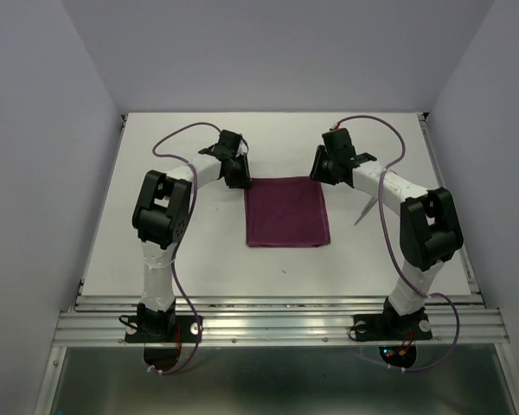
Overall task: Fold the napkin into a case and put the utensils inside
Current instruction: Smooth out the lower triangle-folded napkin at the center of the board.
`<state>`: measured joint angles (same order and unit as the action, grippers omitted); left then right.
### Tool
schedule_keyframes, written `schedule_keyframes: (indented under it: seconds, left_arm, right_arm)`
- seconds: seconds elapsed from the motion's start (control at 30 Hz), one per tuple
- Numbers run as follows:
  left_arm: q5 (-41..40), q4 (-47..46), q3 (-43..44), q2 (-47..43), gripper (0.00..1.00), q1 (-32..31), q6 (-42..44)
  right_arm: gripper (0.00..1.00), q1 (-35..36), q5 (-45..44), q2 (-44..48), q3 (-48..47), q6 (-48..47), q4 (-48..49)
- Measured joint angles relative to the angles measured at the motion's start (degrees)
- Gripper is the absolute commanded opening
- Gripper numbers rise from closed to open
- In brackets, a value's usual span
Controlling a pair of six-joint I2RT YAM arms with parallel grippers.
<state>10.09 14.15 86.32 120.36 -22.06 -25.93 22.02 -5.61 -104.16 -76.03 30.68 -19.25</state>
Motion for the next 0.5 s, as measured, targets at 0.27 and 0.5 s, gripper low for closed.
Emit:
schedule_keyframes:
  seconds: [0.27, 0.5]
  left_arm:
    - [0.37, 0.17, 0.04, -1.2, 0.62, -0.07, 1.49]
    - [0.44, -2.34, -3.63, -4.46, 0.68, -0.07, 1.22]
  right_arm:
    - [0.4, -0.61, -0.2, 0.98, 0.0, -0.44, -0.02]
    - [0.4, -0.61, 0.13, 0.98, 0.0, -0.46, 0.02]
